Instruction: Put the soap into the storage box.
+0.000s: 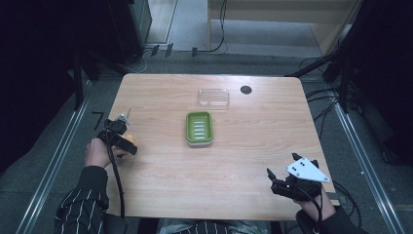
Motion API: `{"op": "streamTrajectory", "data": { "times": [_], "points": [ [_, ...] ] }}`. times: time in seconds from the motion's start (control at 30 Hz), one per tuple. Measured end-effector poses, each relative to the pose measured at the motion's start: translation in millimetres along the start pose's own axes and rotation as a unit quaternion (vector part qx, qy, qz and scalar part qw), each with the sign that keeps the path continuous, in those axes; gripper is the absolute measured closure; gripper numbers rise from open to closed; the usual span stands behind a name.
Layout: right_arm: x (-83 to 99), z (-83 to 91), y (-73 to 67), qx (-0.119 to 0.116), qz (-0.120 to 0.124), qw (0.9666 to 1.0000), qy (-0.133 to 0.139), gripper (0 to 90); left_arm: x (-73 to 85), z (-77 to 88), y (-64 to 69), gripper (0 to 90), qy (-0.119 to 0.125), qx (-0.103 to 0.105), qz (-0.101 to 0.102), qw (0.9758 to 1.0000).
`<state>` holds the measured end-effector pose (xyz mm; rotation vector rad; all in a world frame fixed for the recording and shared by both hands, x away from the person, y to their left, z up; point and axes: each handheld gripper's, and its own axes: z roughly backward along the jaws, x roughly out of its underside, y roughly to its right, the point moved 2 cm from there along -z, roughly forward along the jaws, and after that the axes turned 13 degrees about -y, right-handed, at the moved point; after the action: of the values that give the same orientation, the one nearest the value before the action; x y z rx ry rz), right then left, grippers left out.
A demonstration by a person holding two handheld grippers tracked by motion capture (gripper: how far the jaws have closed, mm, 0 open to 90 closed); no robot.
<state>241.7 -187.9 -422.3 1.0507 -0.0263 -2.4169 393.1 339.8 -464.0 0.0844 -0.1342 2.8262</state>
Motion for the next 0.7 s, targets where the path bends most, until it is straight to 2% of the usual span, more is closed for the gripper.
{"op": "streamTrajectory", "data": {
  "times": [0.17, 0.33, 0.47, 0.53, 0.7],
  "points": [
    [0.0, -0.2, 0.3, 0.0, 0.0, 1.0, 0.0, 13.7, 0.7, -0.7, -1.1, 19.0, 0.001, -0.004, 0.005, 1.0],
    [0.2, 0.0, 0.3, 0.0, -0.001, 1.0, 0.0, 13.7, 1.3, -2.0, -1.7, 31.8, 0.001, 0.003, 0.009, 1.0],
    [0.0, -0.4, 0.3, 0.0, 0.0, 1.0, -0.001, 13.7, 1.7, -2.5, -2.3, 34.0, 0.005, 0.001, 0.011, 0.9999],
    [0.0, -0.1, 0.4, 0.0, 0.0, 1.0, 0.0, 13.7, 2.7, -1.5, -3.1, 38.7, 0.006, 0.002, 0.008, 0.9999],
    [0.1, 0.1, 0.2, 0.0, 0.001, 1.0, 0.0, 13.7, 3.6, -1.6, -3.1, 39.1, 0.007, 0.001, 0.006, 1.0]
  ]
}}
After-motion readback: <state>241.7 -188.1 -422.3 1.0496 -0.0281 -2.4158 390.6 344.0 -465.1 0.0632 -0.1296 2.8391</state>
